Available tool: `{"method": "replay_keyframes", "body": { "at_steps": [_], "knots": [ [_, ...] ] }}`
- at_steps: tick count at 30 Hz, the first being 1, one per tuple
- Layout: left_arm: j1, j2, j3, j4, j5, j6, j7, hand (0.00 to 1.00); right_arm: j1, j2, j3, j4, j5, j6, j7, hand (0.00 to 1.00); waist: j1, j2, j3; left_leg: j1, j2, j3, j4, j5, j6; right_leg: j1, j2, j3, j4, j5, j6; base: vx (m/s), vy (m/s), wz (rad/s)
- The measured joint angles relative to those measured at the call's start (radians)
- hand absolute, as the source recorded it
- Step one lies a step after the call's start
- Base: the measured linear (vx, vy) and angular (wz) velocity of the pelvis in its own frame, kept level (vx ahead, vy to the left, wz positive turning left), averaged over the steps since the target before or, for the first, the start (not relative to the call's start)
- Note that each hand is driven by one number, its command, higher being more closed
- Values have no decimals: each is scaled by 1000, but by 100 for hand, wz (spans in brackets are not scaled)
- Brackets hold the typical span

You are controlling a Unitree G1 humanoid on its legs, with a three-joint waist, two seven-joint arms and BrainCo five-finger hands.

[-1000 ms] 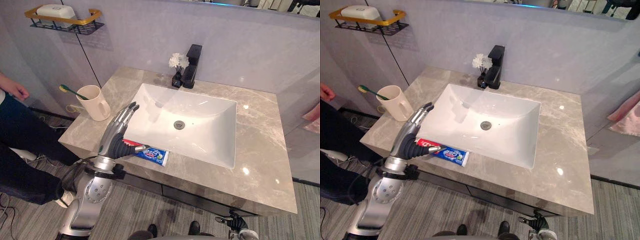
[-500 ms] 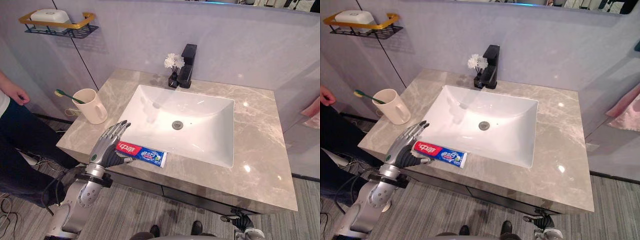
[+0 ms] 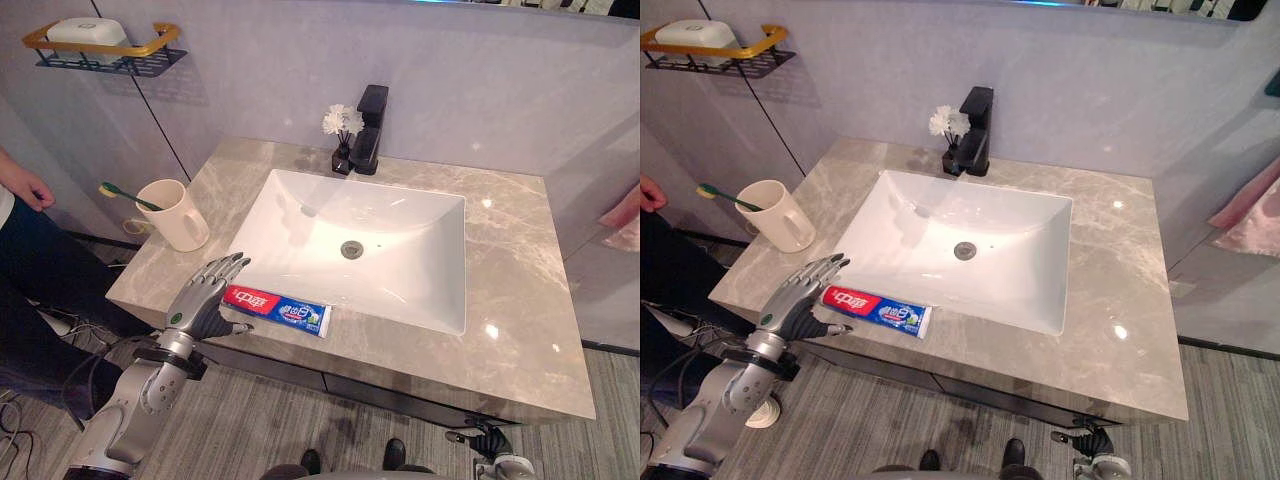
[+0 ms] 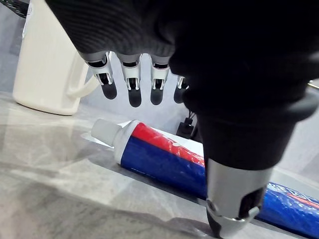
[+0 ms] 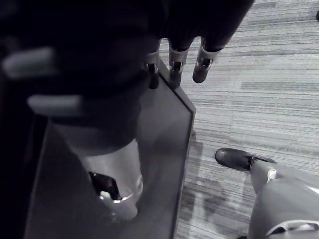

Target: Organize washtable

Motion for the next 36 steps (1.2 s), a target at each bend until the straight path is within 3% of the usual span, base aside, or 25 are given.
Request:
{"method": "replay_keyframes", "body": {
  "at_steps": [18, 19, 26, 31, 36],
  "knots": [
    [-37, 29, -47, 102, -1, -16, -11, 0, 3, -15, 20, -10, -18, 0, 1, 0, -7, 1, -1, 8, -1, 23, -13, 0, 0, -12, 1, 26, 0, 1, 2, -10, 4, -4],
    [-37, 29, -57, 120, -2, -16, -19, 100, 3, -19, 20, -10, -21, 0, 1, 0, -9, 1, 0, 6, -1, 24, -14, 0, 0, -14, 0, 26, 0, 2, 3, 0, 0, 0],
    [-68, 51, -83, 158, -7, -30, -28, 100, 2, -43, 32, -11, -29, 0, 2, 0, -26, 3, -1, 7, 0, 28, -13, 0, 0, -16, 1, 30, 0, 3, 3, -4, -1, -1],
    [-113, 61, -94, 198, -16, -15, -28, 100, -10, -46, 33, -40, -29, 0, 2, 0, -53, 9, -1, 12, 0, 48, -14, -5, 3, -20, 2, 50, 0, 4, 4, -12, 2, -12],
    [-137, 60, -113, 197, -34, -7, -28, 100, -8, -46, 32, -46, -29, 0, 1, 0, -59, 10, -2, 15, 0, 56, -14, -10, 4, -22, 3, 57, 0, 3, 4, 15, 6, -7]
  ]
}}
